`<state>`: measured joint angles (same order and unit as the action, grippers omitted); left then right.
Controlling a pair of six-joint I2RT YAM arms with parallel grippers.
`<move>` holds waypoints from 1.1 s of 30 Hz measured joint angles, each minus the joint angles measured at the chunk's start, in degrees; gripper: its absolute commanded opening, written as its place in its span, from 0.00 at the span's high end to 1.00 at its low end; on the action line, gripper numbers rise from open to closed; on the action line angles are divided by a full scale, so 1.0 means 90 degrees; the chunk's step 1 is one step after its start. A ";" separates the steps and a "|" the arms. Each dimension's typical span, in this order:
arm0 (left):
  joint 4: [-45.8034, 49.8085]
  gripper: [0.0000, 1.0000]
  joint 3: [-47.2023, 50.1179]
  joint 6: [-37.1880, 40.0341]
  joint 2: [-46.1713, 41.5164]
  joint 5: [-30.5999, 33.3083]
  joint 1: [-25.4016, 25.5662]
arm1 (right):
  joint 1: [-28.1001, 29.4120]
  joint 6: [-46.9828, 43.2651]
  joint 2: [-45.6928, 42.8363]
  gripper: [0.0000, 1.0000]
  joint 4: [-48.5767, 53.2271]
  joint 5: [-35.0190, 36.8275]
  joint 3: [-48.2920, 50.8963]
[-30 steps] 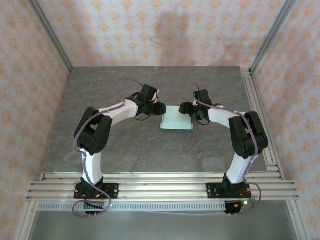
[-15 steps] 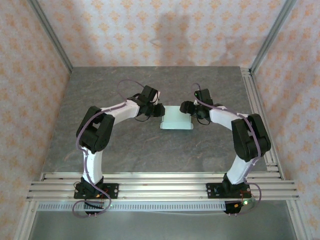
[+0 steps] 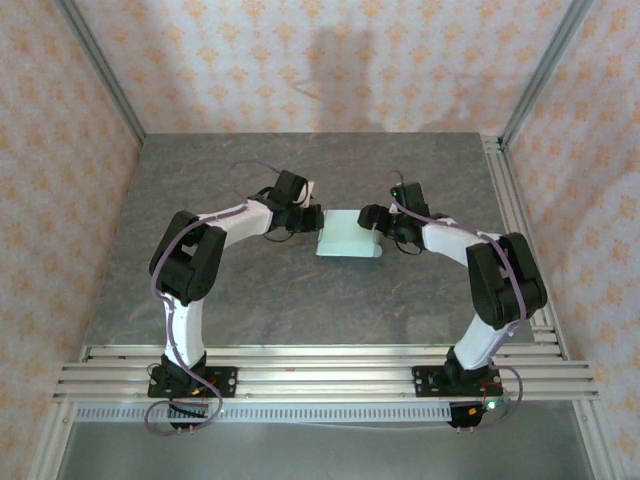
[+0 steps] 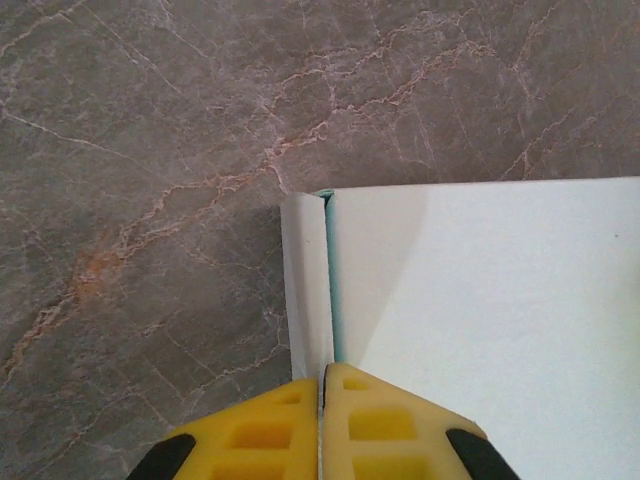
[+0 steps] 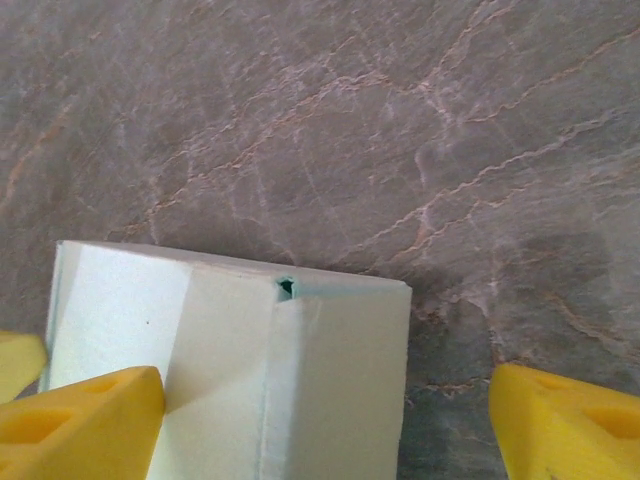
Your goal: Fold the paper box
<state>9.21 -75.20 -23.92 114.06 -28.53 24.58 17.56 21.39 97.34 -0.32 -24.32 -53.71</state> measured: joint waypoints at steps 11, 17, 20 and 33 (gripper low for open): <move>-0.0151 0.92 0.0078 0.0000 0.0000 -0.0070 -0.0070 | -0.0474 0.1309 -0.0056 0.25 -0.1671 -0.1438 0.0860; -0.0192 0.92 0.0090 0.0000 0.0051 -0.0075 -0.0112 | -0.0471 0.1831 -0.0056 0.36 -0.2421 -0.1933 0.0993; -0.0250 0.89 0.0129 0.0000 0.0053 -0.0073 -0.0112 | -0.0471 0.1945 -0.0056 0.47 -0.2557 -0.2025 0.0991; -0.0872 0.43 0.0952 -0.0007 -0.0342 0.0100 -0.0121 | -0.0469 0.2125 -0.0291 0.60 -0.2331 -0.2096 0.0991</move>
<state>1.37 -66.63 -23.99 110.98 -27.64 23.49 13.34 40.51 94.72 -21.30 -43.18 -44.80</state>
